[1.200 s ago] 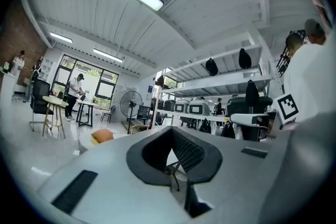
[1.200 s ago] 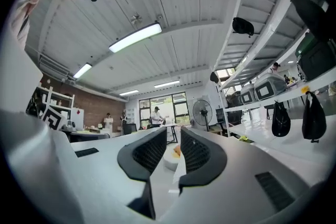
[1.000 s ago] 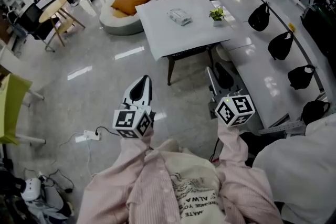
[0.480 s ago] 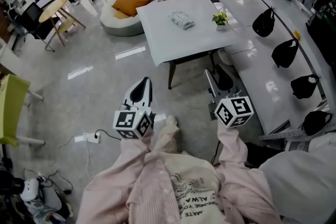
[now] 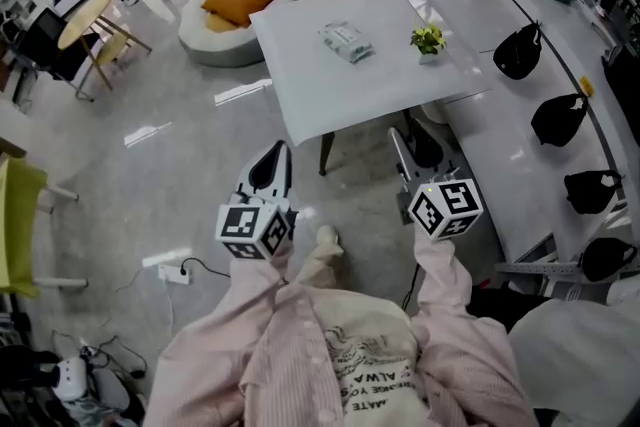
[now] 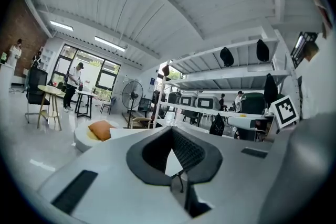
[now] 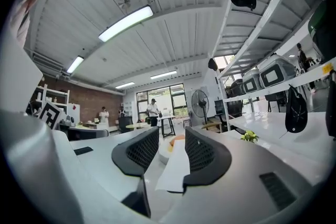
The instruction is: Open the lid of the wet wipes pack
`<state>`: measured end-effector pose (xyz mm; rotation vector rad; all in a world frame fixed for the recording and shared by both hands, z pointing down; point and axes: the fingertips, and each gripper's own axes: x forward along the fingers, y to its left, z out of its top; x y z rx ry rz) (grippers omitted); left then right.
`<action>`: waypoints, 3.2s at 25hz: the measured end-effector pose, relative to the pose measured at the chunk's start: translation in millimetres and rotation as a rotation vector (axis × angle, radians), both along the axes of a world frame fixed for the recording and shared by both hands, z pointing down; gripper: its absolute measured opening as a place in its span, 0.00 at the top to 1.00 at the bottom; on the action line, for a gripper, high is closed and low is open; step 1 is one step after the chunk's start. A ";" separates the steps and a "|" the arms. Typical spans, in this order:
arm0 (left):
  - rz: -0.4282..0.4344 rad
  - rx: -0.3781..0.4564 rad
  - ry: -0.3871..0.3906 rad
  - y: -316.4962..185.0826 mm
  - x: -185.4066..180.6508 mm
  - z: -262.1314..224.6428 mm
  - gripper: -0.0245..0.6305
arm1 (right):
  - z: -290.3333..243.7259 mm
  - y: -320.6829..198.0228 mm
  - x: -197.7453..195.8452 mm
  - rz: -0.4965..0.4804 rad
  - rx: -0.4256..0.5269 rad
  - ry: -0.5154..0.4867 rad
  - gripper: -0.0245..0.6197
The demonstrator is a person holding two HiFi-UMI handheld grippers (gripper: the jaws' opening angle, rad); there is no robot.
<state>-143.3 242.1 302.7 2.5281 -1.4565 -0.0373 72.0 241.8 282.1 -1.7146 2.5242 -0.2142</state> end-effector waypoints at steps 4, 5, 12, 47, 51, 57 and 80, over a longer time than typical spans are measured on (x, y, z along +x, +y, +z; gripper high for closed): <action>0.006 -0.021 -0.009 -46.2 -1.8 5.9 0.96 | 5.7 -46.0 -3.0 0.002 -0.020 -0.001 0.73; 0.007 -0.027 -0.009 -58.0 -2.9 7.5 0.96 | 7.1 -57.2 -4.2 0.003 -0.025 -0.001 0.73; 0.026 -0.050 0.003 -128.3 -0.6 17.0 0.96 | 17.8 -123.2 -1.5 0.025 -0.048 -0.010 0.73; -0.030 -0.334 0.060 -360.8 53.8 126.3 0.96 | 132.7 -399.2 20.6 -0.110 -0.295 0.072 0.73; -0.053 -0.383 0.067 -382.1 62.7 145.6 0.96 | 153.7 -428.7 18.1 -0.164 -0.340 0.090 0.73; -0.087 -0.452 0.082 -407.6 75.5 179.4 0.96 | 188.6 -460.6 9.3 -0.242 -0.393 0.128 0.73; -0.148 -0.591 0.168 -449.0 99.5 261.3 0.96 | 303.2 -510.8 -40.3 -0.421 -0.520 0.414 0.74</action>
